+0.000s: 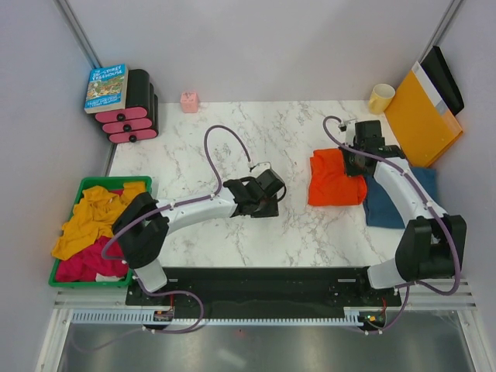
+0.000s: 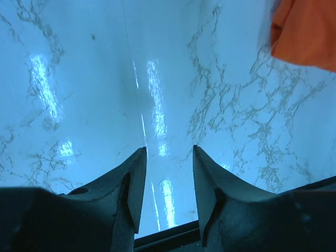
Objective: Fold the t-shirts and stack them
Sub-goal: Put the neatly folded tshirt into the corner of the board with the right arm
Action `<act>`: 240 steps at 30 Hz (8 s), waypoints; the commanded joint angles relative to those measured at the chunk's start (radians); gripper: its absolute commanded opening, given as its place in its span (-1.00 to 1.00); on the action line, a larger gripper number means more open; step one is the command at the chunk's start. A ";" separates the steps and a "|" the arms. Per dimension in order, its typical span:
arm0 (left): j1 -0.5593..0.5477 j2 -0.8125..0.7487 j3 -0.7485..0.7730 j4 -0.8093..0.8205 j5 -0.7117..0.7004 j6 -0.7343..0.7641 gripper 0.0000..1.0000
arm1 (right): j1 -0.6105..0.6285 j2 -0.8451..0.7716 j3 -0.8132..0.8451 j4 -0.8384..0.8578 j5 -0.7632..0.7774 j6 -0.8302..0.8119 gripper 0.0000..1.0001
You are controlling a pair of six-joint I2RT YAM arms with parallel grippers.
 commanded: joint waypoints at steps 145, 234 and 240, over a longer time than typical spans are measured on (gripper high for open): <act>-0.262 0.136 -0.026 0.004 0.009 -0.123 -0.16 | -0.550 -0.088 0.046 -0.038 -0.278 -0.586 -1.00; -0.325 0.184 0.016 -0.004 0.013 -0.140 -0.10 | -0.770 -0.009 0.089 -0.016 -0.715 -0.318 0.28; -0.352 0.176 -0.009 0.003 -0.027 -0.170 -0.08 | -0.721 -0.209 0.117 -0.135 -0.731 -0.397 0.96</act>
